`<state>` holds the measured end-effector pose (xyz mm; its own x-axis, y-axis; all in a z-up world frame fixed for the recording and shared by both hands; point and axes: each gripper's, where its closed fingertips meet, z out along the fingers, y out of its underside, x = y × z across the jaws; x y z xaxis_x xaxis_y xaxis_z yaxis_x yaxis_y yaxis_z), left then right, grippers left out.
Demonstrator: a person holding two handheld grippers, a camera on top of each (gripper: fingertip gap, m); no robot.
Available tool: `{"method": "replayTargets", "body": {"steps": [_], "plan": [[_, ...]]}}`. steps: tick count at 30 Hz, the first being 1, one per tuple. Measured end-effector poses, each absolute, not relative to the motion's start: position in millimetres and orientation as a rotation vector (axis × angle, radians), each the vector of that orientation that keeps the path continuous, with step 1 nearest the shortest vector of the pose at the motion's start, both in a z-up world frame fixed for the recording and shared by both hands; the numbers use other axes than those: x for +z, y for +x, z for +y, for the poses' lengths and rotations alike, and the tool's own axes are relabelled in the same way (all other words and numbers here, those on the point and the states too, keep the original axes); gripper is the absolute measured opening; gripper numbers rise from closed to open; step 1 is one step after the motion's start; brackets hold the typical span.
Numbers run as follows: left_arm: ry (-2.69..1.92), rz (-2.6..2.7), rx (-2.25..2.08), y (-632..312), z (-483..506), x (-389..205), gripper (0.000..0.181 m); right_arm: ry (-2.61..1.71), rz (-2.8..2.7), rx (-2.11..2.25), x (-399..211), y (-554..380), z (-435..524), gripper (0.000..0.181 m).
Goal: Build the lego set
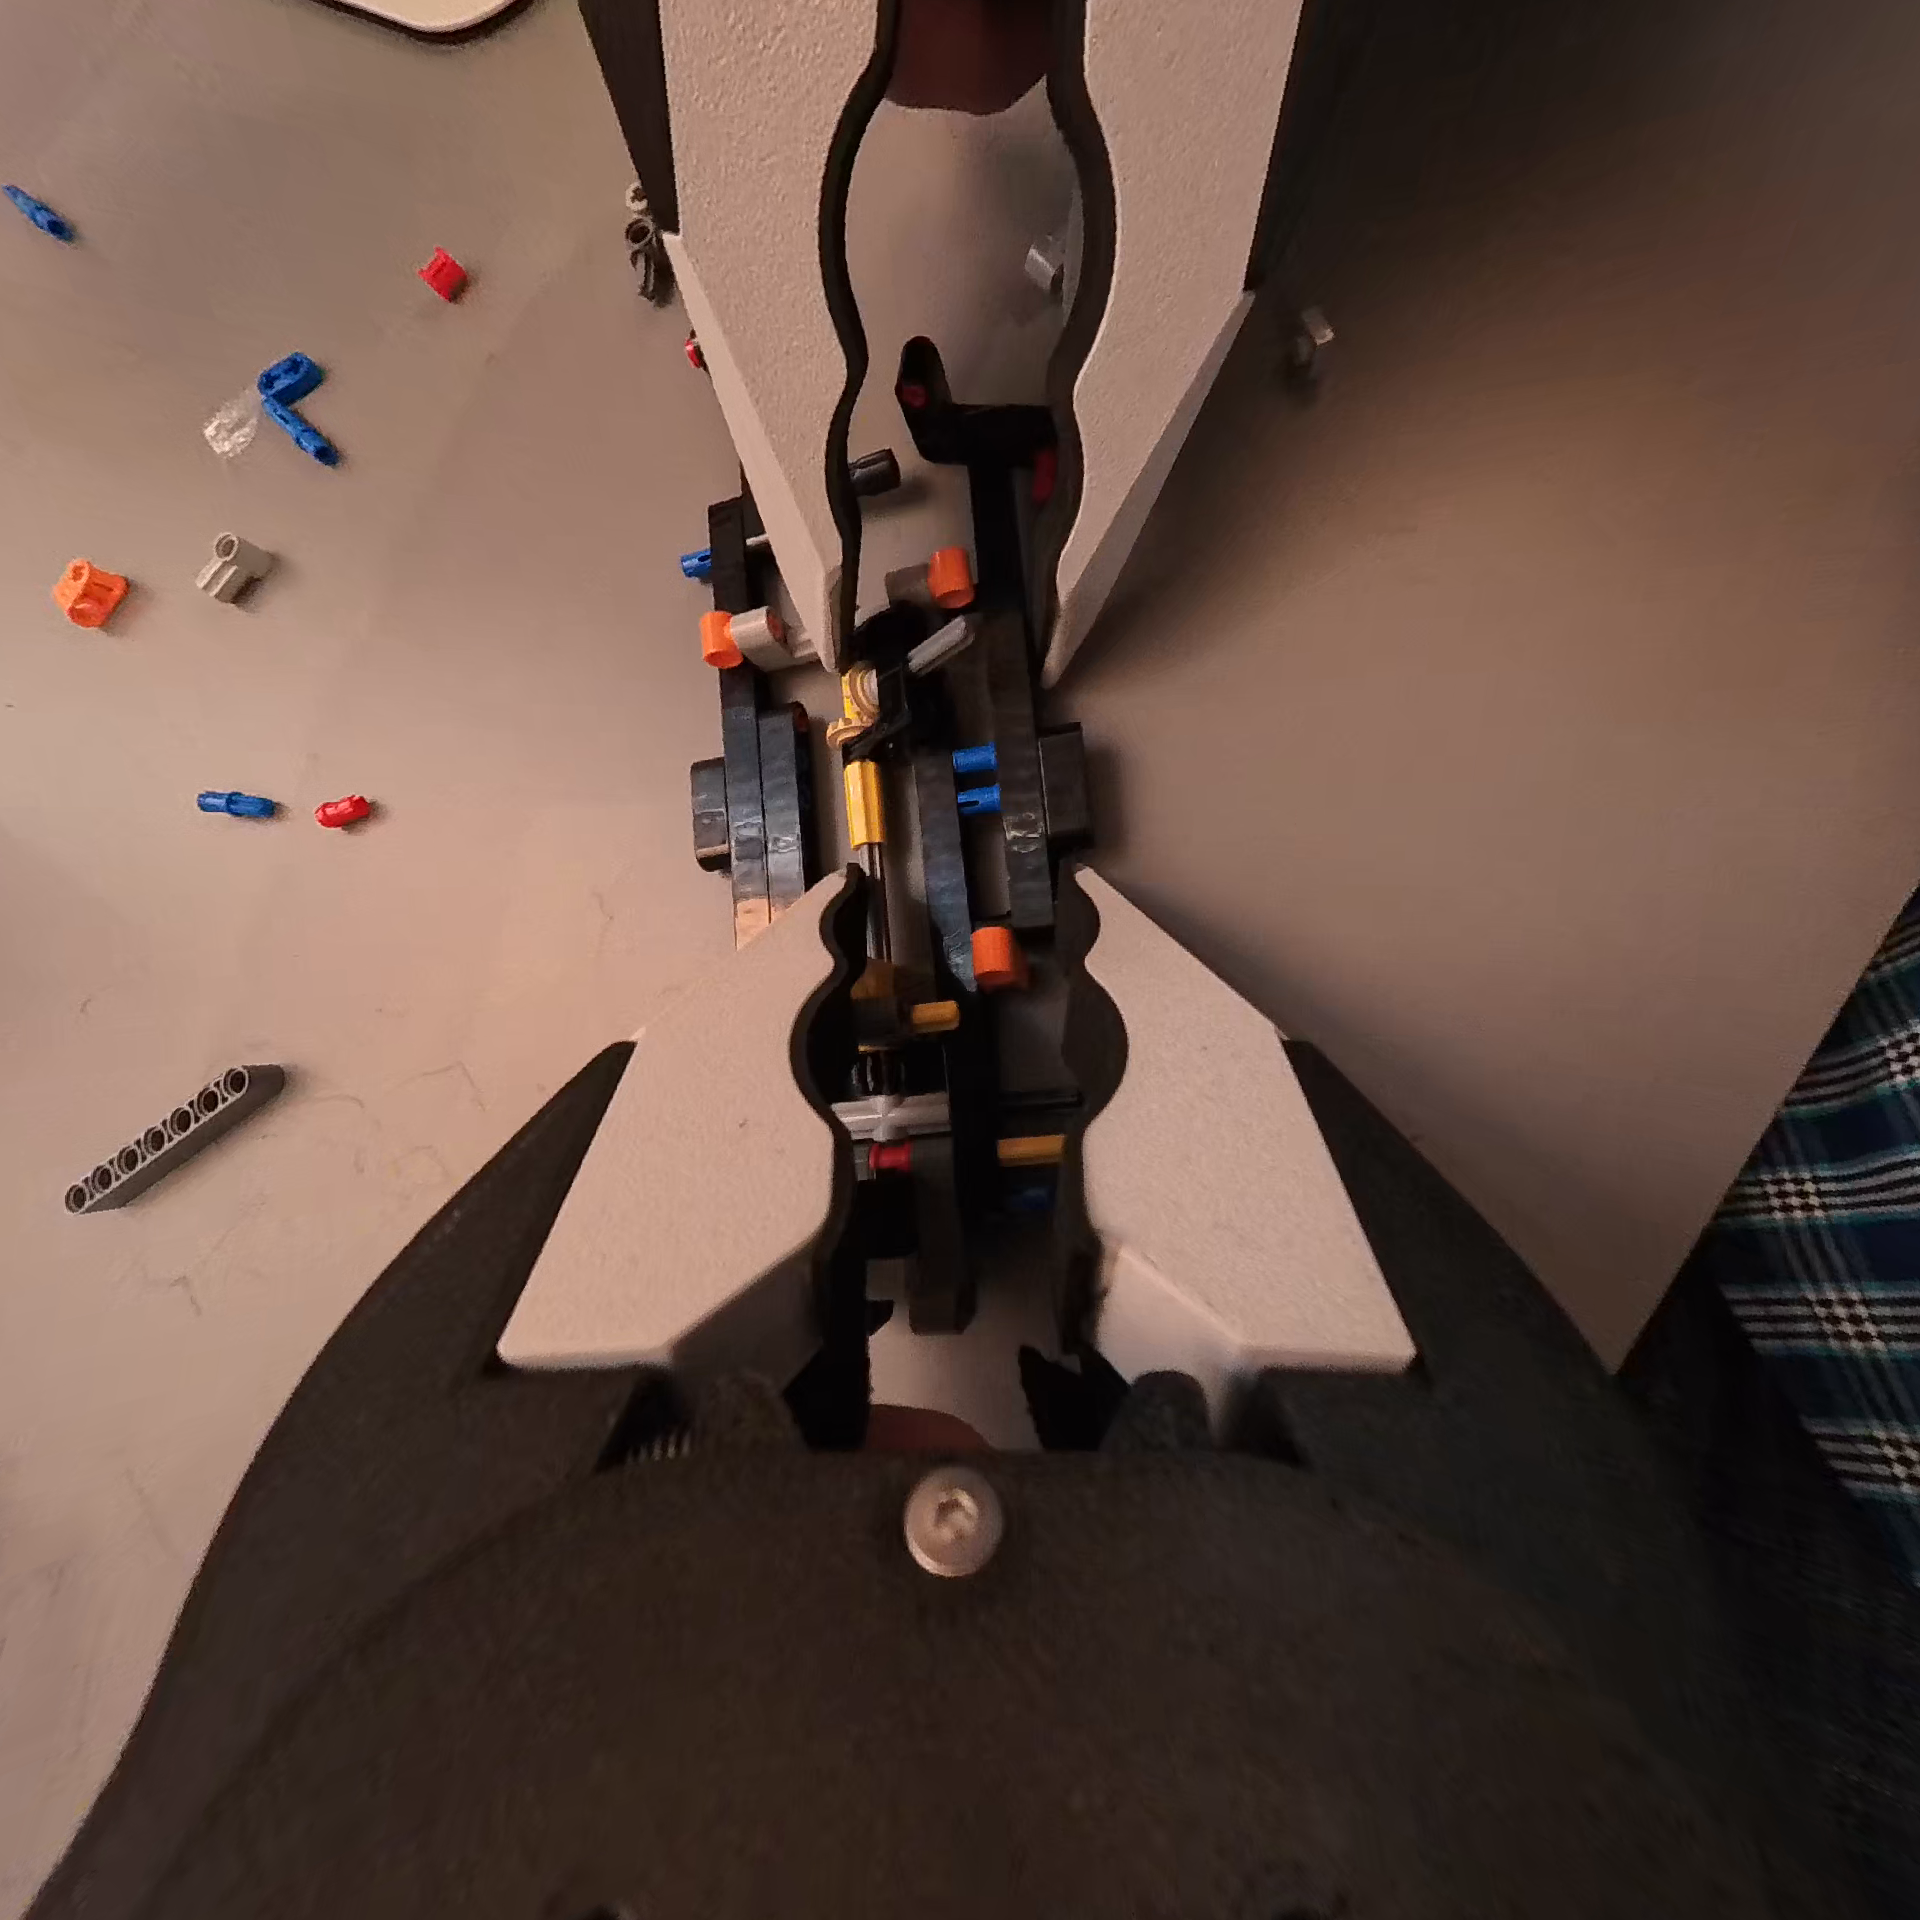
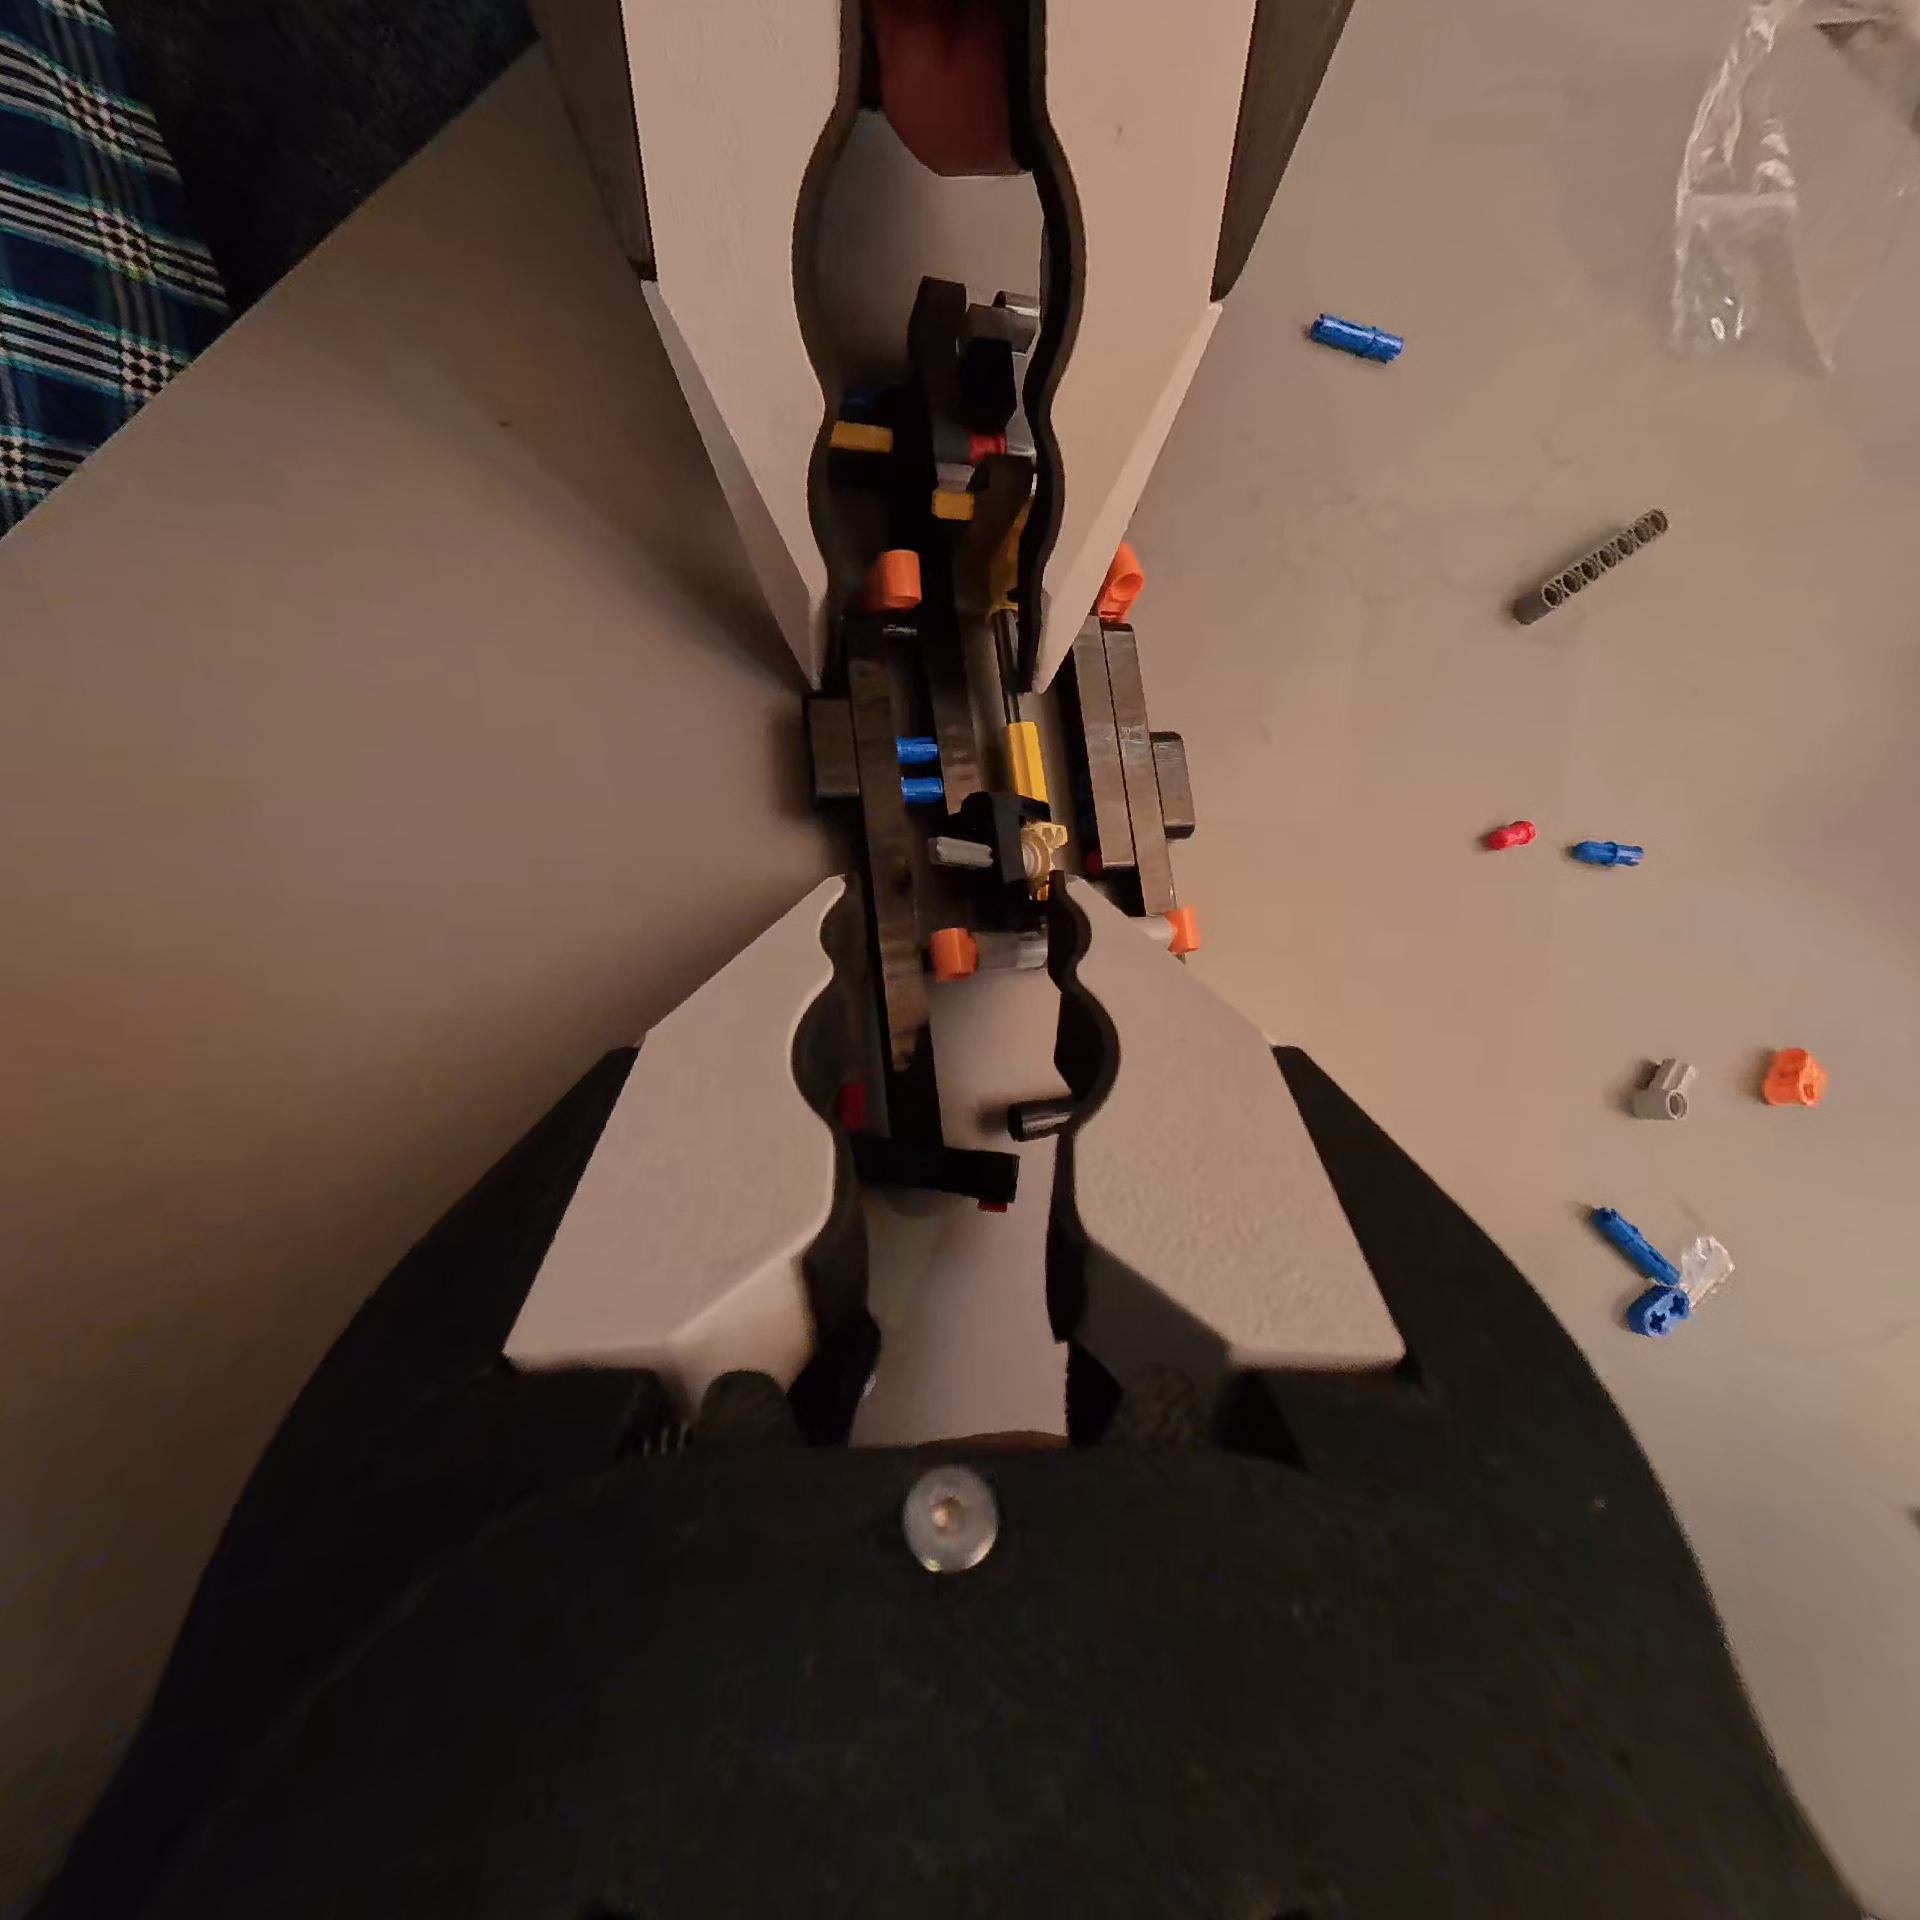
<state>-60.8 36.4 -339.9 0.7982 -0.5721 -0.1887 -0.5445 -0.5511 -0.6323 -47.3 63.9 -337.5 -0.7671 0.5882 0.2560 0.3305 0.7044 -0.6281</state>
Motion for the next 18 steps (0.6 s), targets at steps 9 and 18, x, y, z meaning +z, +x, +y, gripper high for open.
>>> {"method": "replayTargets", "body": {"steps": [9, 18], "plan": [[-2.27, 0.828, -0.053, -61, 36, -340, 0.035, -0.679, -2.463, 0.782, -335, -48, 61, 0.039], [-2.263, 0.846, -0.05, -61, 36, -340, 0.035, -0.537, -2.523, 0.863, -321, -50, 34, 0.037]]}}
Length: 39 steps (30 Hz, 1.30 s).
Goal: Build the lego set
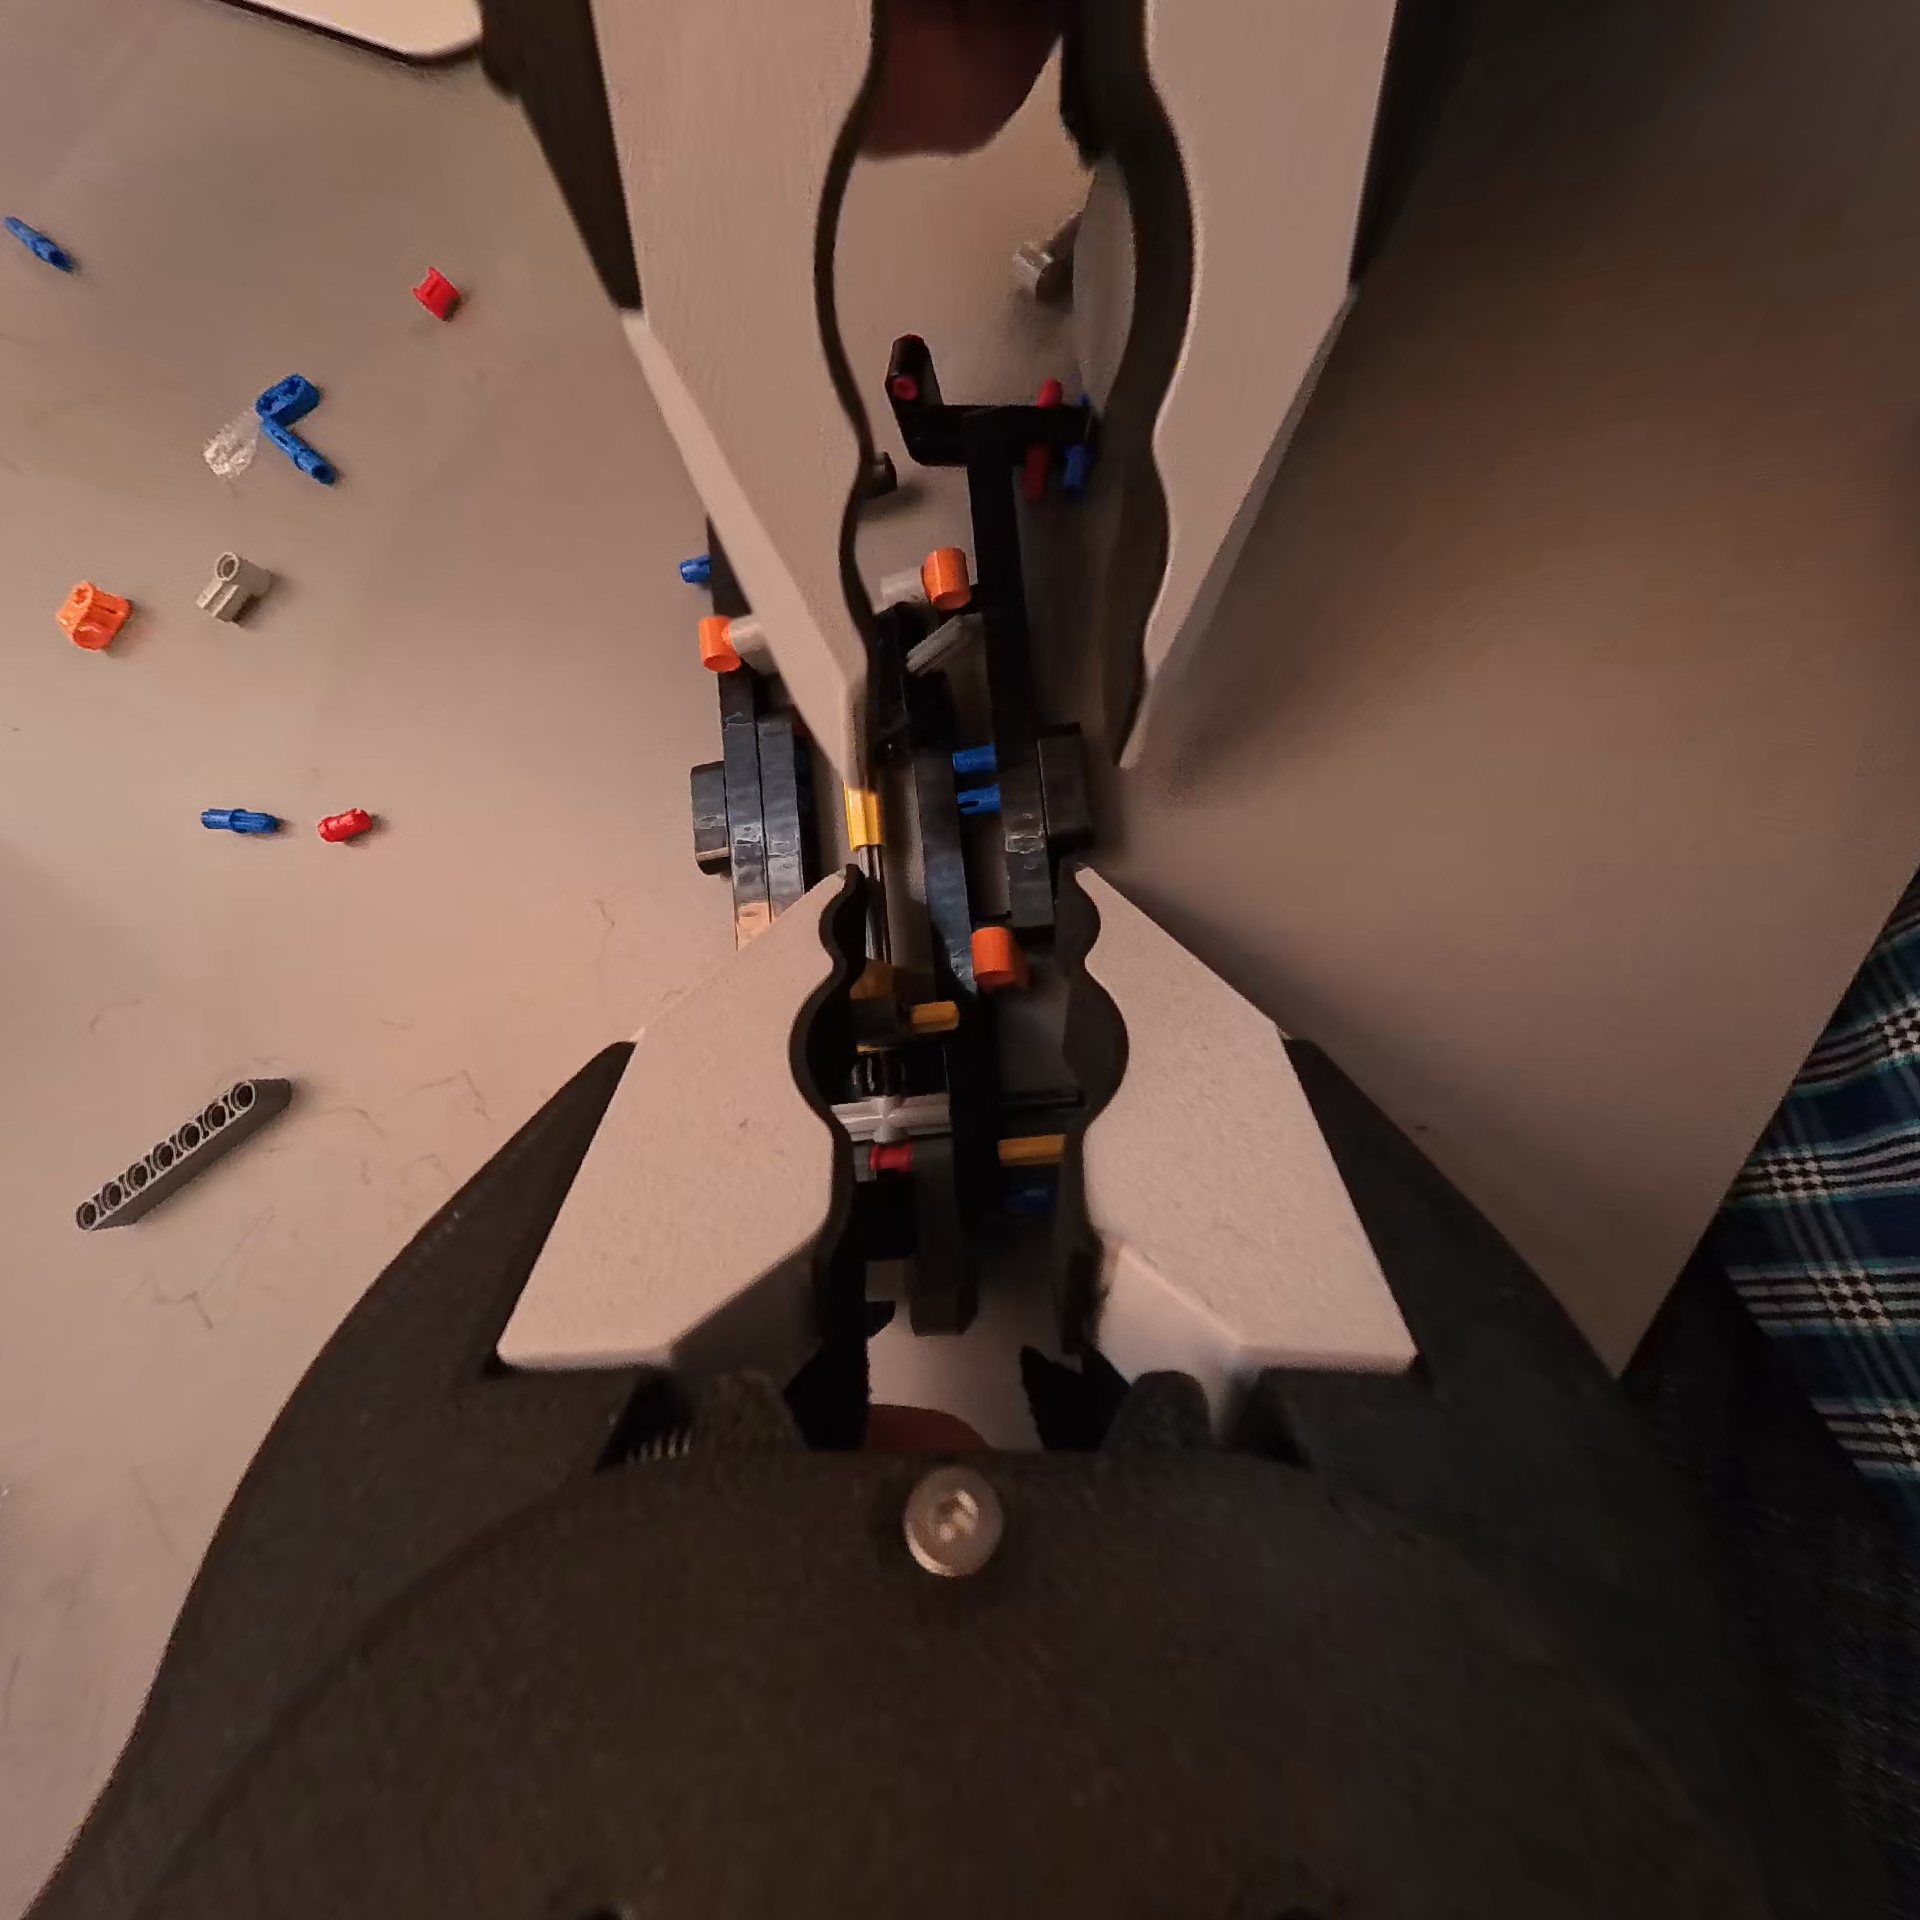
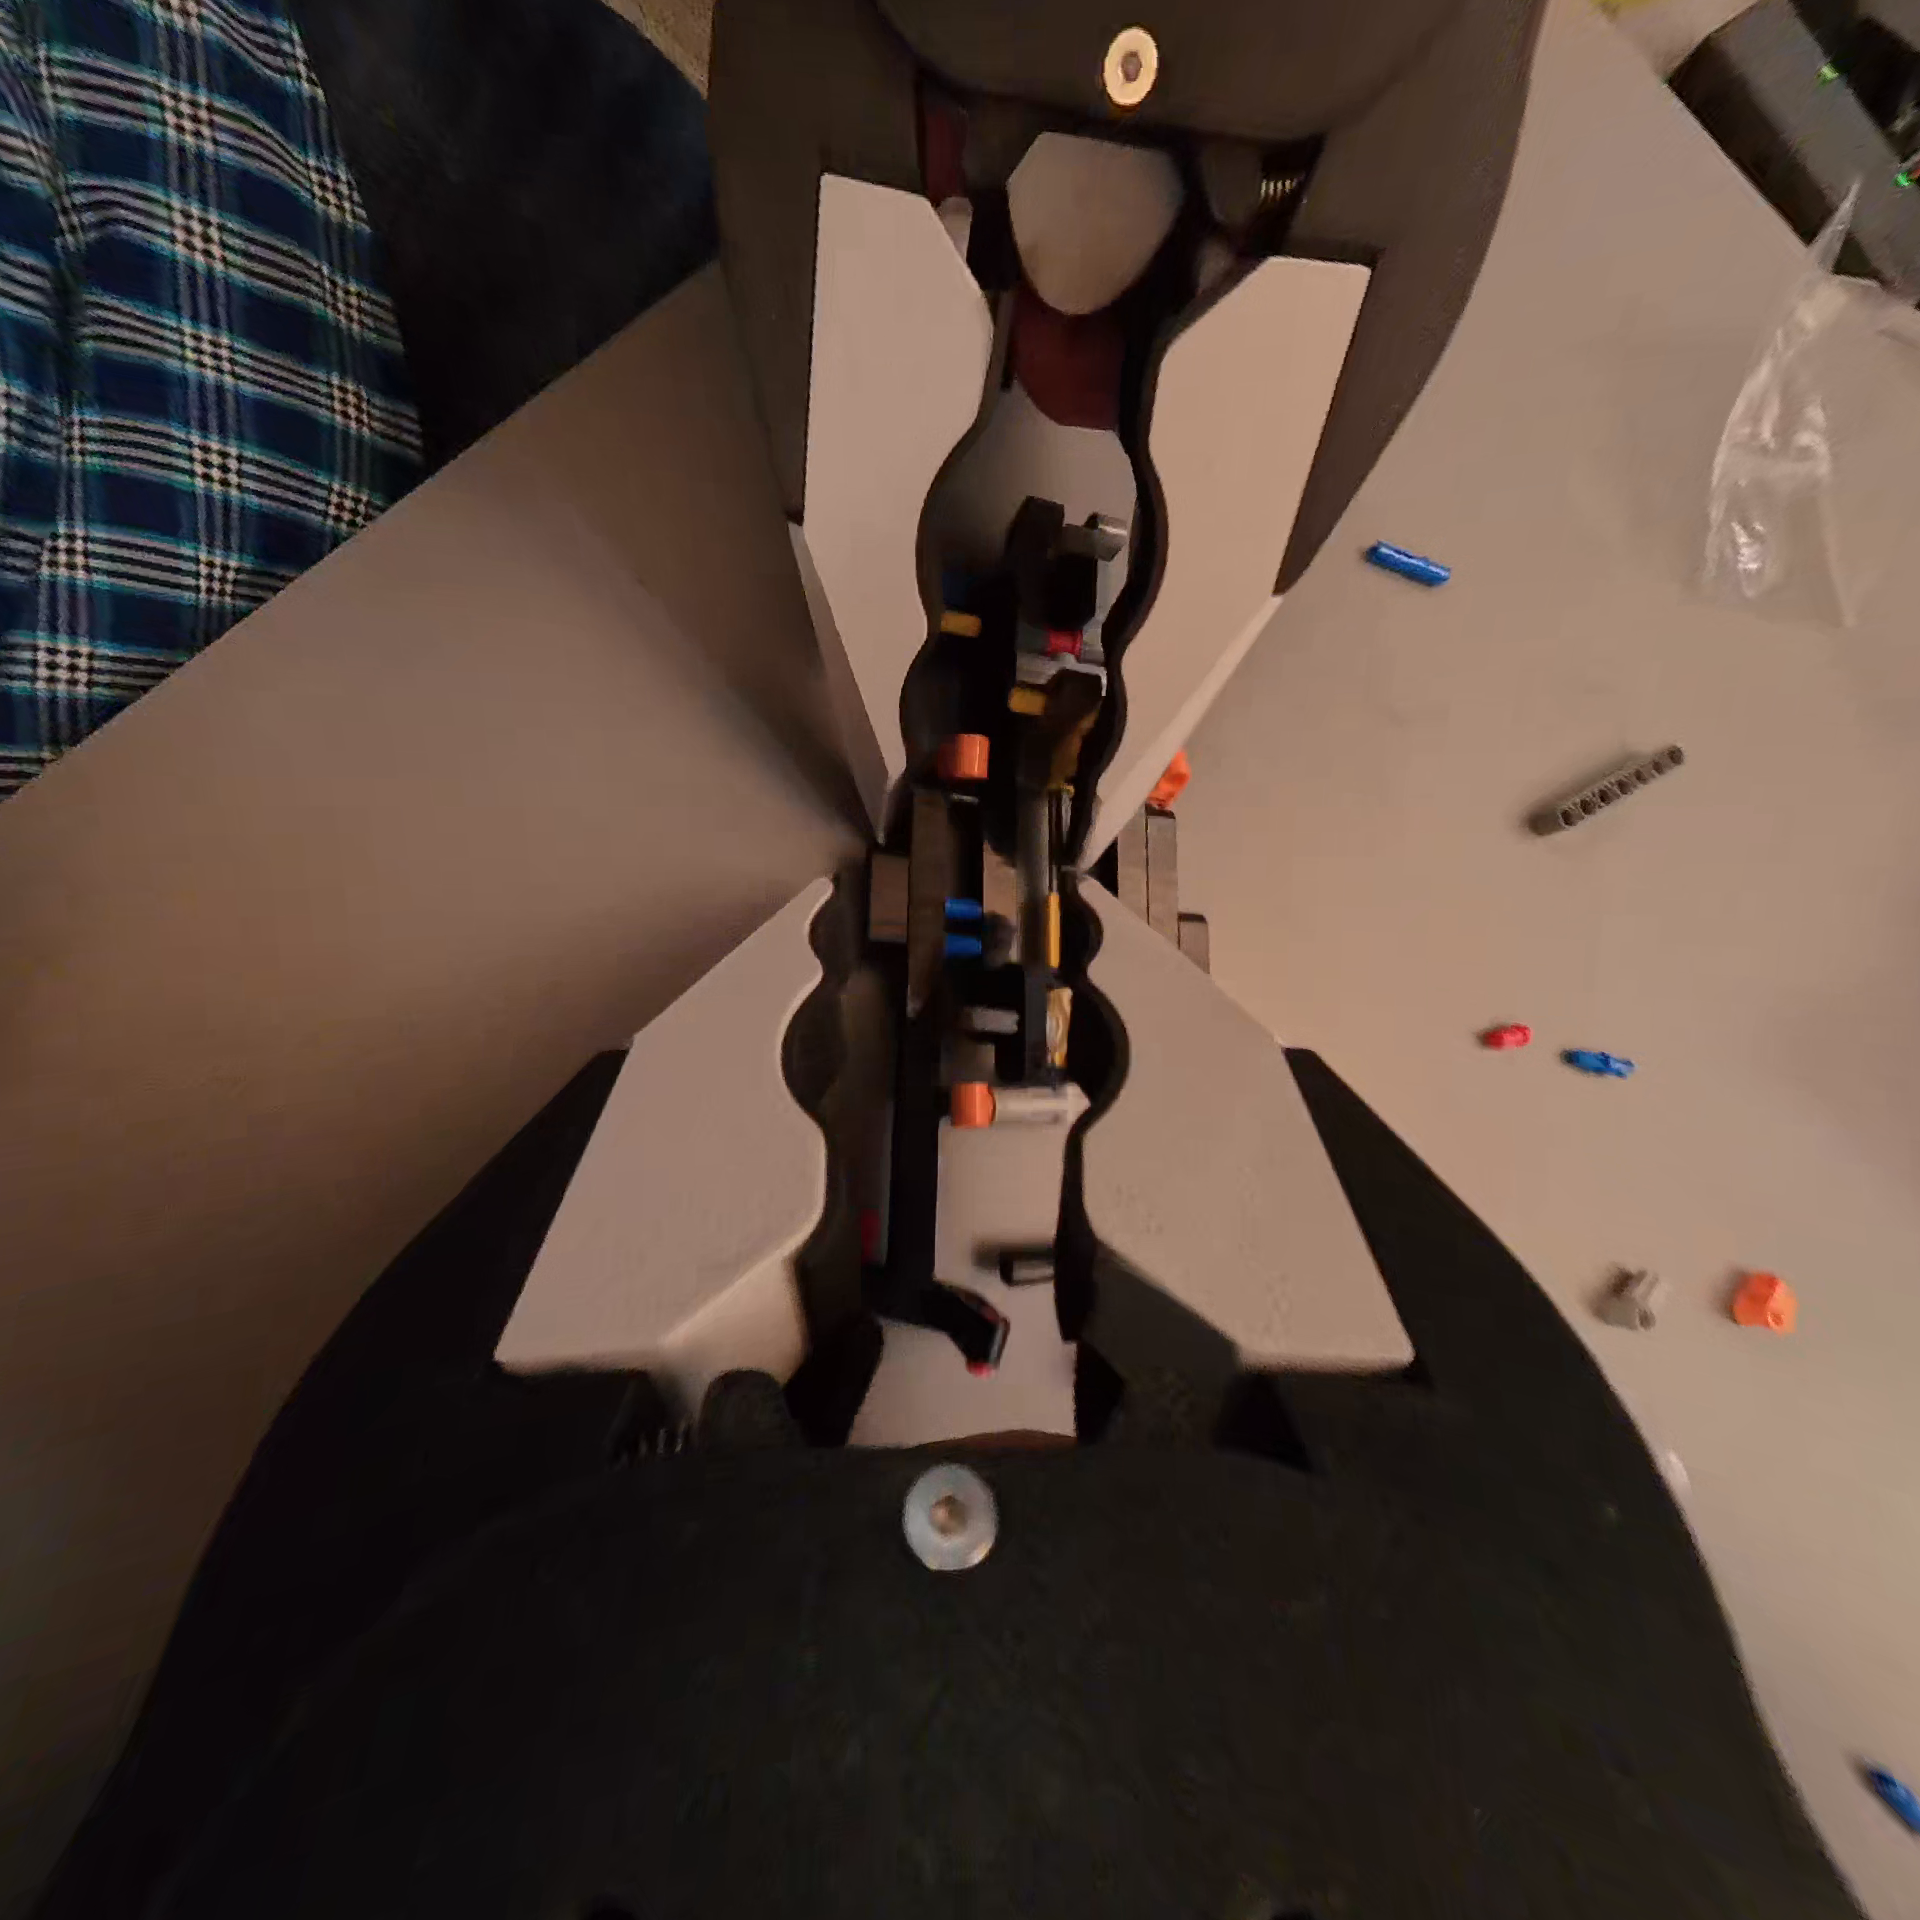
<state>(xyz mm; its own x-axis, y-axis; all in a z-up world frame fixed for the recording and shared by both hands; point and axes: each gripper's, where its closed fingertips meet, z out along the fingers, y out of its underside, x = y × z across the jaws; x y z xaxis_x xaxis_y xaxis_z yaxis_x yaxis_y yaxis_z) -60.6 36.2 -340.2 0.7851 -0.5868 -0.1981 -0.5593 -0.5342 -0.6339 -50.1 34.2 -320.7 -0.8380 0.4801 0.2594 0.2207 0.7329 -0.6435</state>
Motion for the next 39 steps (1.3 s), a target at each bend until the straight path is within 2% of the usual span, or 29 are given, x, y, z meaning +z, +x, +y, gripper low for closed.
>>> {"method": "replayTargets", "body": {"steps": [3, 5, 12, 20, 24, 28, 30, 39], "plan": [[-2.259, 0.851, -0.053, -61, 36, -340, 0.035, -0.566, -2.572, 0.875, -333, -56, 29, 0.037], [-2.252, 0.853, -0.055, -61, 36, -340, 0.035, -0.603, -2.604, 0.917, -339, -55, 26, 0.03], [-2.234, 0.8, -0.025, -69, 35, -328, 0.044, -0.683, -2.613, 0.991, -340, -56, 26, 0.031], [-2.27, 0.798, 0.109, -75, 27, -328, 0.045, -0.705, -2.646, 1.023, -341, -57, 27, 0.031], [-2.271, 0.754, 0.155, -83, 27, -321, 0.055, -0.685, -2.656, 1.008, -341, -56, 27, 0.031], [-2.35, 0.679, 0.088, -90, 26, -330, 0.08, -0.666, -2.64, 1.001, -341, -56, 27, 0.031], [-2.365, 0.672, 0.059, -88, 27, -336, 0.087, -0.645, -2.628, 0.993, -340, -57, 27, 0.031], [-2.386, 0.612, -0.075, -84, 34, -343, 0.065, -0.645, -2.597, 1.015, -340, -56, 27, 0.031]]}}
